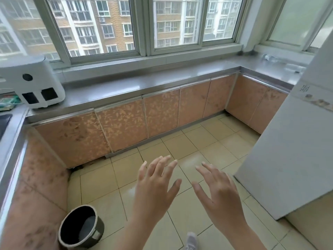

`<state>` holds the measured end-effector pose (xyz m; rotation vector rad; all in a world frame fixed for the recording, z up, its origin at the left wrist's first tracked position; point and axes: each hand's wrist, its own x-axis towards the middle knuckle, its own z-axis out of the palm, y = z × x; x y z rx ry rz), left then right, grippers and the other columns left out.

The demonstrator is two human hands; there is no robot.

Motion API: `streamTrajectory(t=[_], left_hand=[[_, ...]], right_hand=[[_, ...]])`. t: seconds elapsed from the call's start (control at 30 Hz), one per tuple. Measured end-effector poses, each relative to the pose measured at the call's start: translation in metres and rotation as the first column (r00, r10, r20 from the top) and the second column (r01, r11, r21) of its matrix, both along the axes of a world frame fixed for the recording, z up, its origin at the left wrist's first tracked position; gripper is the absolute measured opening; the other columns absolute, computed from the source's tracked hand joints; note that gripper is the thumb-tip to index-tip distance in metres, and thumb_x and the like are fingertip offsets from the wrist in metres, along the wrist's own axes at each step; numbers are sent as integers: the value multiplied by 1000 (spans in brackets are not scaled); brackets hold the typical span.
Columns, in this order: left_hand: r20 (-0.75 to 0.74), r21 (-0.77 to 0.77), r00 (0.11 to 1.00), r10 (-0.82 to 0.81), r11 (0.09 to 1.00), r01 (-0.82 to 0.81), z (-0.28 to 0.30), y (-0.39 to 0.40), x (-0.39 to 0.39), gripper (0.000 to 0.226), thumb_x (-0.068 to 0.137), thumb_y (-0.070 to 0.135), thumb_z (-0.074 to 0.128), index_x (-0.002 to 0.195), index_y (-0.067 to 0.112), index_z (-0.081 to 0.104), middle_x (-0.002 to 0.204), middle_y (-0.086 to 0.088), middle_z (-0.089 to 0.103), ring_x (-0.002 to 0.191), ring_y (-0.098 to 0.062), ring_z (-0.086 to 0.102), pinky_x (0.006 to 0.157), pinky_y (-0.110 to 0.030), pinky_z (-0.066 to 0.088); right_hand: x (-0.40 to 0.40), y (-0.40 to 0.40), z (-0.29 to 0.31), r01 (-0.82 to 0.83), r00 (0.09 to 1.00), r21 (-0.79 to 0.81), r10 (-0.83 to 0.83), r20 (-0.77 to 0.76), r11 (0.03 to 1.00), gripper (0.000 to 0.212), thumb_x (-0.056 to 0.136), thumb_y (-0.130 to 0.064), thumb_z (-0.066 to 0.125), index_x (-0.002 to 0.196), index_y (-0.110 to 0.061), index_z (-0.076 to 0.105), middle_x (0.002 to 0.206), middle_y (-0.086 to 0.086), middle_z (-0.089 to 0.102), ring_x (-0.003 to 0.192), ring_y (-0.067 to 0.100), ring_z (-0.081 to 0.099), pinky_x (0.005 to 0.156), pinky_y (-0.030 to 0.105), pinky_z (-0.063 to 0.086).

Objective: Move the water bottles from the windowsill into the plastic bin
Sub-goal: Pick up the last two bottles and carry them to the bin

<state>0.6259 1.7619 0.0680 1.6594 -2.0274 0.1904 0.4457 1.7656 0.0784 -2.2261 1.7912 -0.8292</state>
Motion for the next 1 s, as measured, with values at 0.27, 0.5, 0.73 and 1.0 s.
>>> streamTrajectory(t=[0.27,0.5,0.73,1.0], left_hand=[[17,26,1000,-21,999,21,14,-176,-39,51,90,47,43,124,20,70,130,1,67,121,-22,63,103,-52,45],[-4,36,999,-40,999,41,15,-307,-54,51,89,47,42,124,21,69,130,3,66,121,-21,62,103,-51,44],[-17,18,993,-114,993,115,1,-464,-50,50,89,47,44,122,20,70,129,2,67,121,-22,63,101,-50,46],[-11,-24,963,-268,963,268,9,-637,-65,51,88,52,48,120,21,72,128,3,67,121,-21,63,103,-50,42]], right_hand=[[-37,-169,-2,-11,1000,8,11,-4,1000,50,88,-48,41,124,-21,64,132,1,60,122,23,57,102,55,41],[-55,-294,-1,43,999,44,-43,-3,998,55,88,-52,36,128,-22,61,137,-1,56,129,21,50,106,52,37],[-60,-434,-11,155,988,38,-155,-8,987,56,88,-54,37,128,-23,61,137,-2,56,128,20,50,110,49,31],[-69,-580,-2,320,947,-32,-321,-26,947,55,84,-54,45,121,-20,66,132,1,61,123,23,56,106,53,37]])
